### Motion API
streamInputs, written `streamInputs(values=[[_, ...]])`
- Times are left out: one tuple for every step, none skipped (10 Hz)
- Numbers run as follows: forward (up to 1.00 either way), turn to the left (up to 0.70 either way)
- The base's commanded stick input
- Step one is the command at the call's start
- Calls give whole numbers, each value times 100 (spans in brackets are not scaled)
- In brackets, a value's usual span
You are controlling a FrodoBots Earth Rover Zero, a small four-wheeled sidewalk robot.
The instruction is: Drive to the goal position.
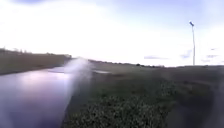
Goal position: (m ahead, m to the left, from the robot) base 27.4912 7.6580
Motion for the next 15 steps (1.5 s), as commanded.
streamInputs(values=[[45, 27], [45, 27], [45, 27], [45, 27], [45, 27], [45, 27], [45, 27], [45, 27], [45, 27], [45, 27], [45, 27], [45, 27], [45, 27], [45, 27], [45, 27]])
